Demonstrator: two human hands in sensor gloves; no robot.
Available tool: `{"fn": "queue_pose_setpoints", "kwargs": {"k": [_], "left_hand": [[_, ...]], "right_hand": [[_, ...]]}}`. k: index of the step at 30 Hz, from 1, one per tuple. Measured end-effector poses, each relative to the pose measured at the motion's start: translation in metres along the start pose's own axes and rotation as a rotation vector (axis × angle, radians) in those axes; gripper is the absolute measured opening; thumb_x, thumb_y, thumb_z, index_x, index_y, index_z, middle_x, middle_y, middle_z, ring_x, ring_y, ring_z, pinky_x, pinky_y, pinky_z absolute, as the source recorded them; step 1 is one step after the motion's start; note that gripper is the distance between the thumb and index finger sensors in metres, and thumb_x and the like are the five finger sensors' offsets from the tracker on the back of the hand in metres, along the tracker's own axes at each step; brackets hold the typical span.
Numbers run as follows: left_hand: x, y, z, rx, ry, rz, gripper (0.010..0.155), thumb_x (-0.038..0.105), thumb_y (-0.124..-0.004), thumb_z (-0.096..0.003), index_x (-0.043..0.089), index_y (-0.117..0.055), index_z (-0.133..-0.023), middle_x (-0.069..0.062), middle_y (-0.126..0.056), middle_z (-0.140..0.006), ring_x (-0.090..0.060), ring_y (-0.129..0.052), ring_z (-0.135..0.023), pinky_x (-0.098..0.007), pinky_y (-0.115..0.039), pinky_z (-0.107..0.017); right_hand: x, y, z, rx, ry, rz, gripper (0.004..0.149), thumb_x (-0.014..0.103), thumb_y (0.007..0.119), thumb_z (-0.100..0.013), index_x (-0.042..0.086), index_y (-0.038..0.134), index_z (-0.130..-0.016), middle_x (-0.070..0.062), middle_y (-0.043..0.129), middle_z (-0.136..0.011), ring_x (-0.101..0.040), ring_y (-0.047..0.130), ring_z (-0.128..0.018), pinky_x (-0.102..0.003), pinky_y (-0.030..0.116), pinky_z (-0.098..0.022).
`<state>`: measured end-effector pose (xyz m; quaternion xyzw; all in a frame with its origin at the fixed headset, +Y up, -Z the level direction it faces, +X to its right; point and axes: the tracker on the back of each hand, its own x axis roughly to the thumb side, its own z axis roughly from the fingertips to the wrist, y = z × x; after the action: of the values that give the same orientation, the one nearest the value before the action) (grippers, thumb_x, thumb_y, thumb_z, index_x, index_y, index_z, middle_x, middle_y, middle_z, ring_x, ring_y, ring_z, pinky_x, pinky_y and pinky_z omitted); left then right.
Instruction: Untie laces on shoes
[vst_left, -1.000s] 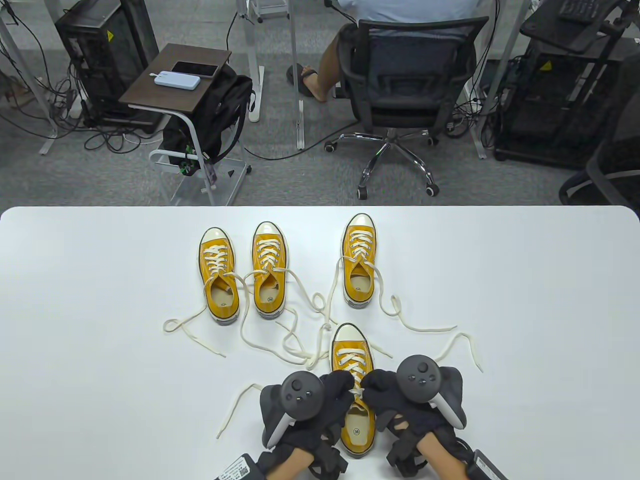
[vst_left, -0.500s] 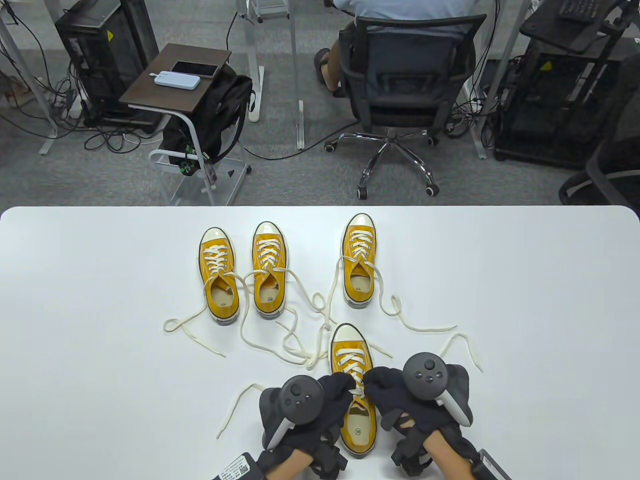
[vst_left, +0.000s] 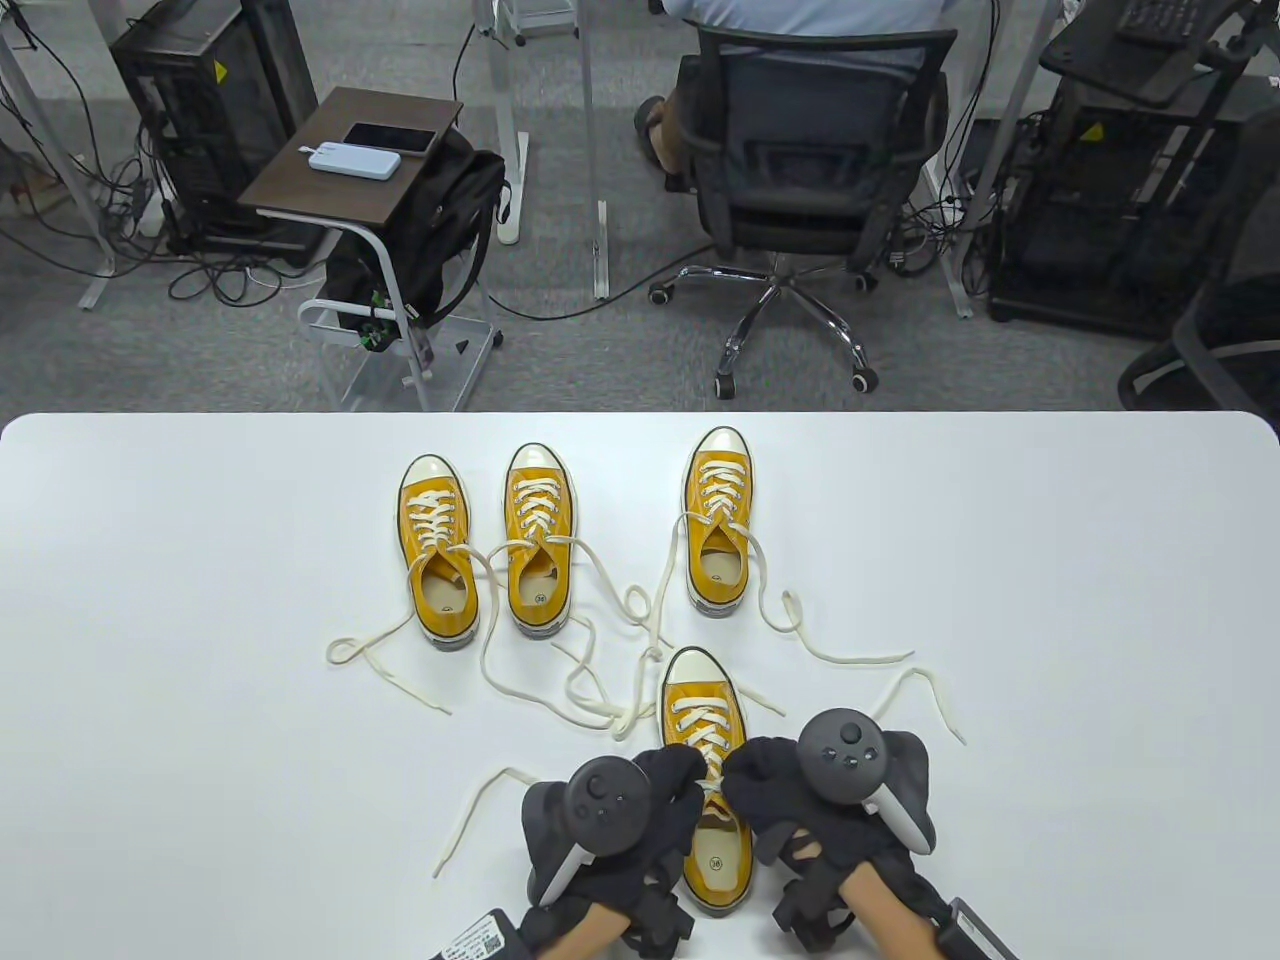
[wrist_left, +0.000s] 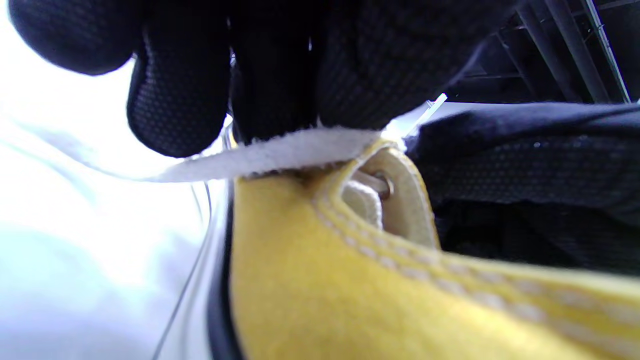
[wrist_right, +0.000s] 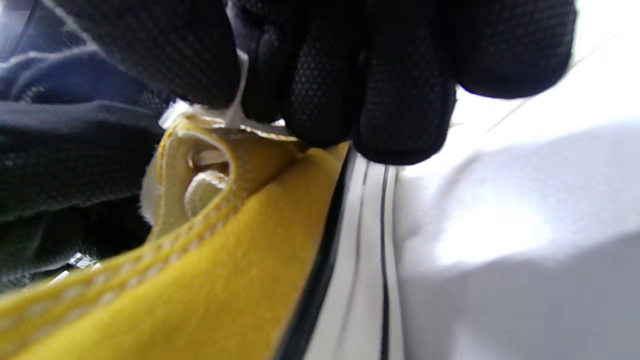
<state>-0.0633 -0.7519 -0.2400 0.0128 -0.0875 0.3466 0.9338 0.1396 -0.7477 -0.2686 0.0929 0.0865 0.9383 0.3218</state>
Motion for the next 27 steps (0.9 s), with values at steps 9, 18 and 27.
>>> {"fn": "queue_pose_setpoints", "kwargs": {"k": [9,18,27], "left_hand": [[-0.005,0.003,-0.005,0.014,-0.055,0.043,0.036,0.037,-0.089,-0.0426,0.037,-0.096,-0.078,0.001,-0.104,-0.069,-0.031,-0.1,-0.062,-0.053,-0.082,-0.05],[-0.016,0.0,-0.006,-0.051,0.023,0.182,0.039,0.036,-0.085,-0.0449,0.03,-0.091,-0.083,-0.005,-0.098,-0.081,-0.036,-0.097,-0.068,-0.053,-0.08,-0.05],[-0.011,0.001,-0.005,-0.01,-0.01,0.083,0.038,0.042,-0.084,-0.0439,0.033,-0.089,-0.08,-0.004,-0.097,-0.081,-0.036,-0.097,-0.067,-0.054,-0.079,-0.05]], "right_hand": [[0.0,-0.002,0.001,-0.035,-0.015,0.019,0.038,0.04,0.088,-0.042,0.022,0.082,-0.075,-0.014,0.092,-0.073,-0.036,0.098,-0.053,-0.057,0.078,-0.044],[0.002,0.0,0.002,-0.074,-0.044,0.012,0.037,0.032,0.09,-0.042,0.022,0.081,-0.076,-0.014,0.092,-0.075,-0.036,0.098,-0.054,-0.057,0.078,-0.045],[0.005,0.002,0.002,-0.105,-0.103,0.115,0.038,0.038,0.085,-0.042,0.024,0.077,-0.076,-0.011,0.093,-0.073,-0.037,0.097,-0.055,-0.057,0.077,-0.046]]}}
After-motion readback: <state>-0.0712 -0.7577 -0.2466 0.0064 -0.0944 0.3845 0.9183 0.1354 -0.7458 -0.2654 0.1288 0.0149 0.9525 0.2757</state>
